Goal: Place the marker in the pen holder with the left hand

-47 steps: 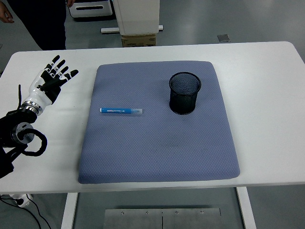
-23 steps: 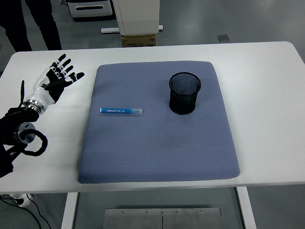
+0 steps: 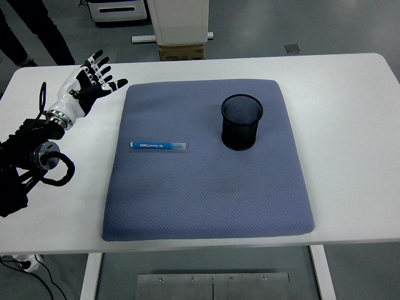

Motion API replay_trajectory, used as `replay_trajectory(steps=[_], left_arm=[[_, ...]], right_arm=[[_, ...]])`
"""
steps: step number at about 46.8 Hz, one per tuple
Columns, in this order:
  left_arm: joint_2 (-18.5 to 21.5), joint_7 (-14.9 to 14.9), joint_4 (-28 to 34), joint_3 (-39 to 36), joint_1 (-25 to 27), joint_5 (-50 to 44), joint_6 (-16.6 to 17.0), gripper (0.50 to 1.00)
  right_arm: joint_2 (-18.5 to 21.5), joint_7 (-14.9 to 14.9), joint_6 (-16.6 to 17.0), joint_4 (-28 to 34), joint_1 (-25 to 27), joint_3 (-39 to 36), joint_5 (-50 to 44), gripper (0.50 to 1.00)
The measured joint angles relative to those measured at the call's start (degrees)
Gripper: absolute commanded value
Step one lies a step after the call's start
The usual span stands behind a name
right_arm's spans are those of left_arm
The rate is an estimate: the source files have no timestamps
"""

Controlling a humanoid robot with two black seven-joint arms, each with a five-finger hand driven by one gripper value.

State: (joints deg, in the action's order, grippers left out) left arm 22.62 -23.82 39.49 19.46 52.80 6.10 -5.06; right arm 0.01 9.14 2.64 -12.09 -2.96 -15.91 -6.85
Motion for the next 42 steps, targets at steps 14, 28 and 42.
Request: replay_trajectory(steps=[14, 28, 42], left_arm=[[1.71, -6.88, 0.34, -6.51, 4.25, -0.93, -0.44, 1.0], [1.69, -2.67, 2.09, -21.49, 11.66, -2.15, 0.24, 1.0], [-0.35, -2.96, 5.02, -50.2, 25.28, -9.7, 0.13, 1.0]], right_arm=[[-0.01, 0.0, 0.0, -0.03, -0.02, 0.01, 0.0, 1.0], [-0.01, 0.02, 0.0, -0.03, -0.04, 0.01, 0.0, 1.0], [-0.02, 0.01, 0.0, -0.04, -0.06, 0.01, 0.0, 1.0]])
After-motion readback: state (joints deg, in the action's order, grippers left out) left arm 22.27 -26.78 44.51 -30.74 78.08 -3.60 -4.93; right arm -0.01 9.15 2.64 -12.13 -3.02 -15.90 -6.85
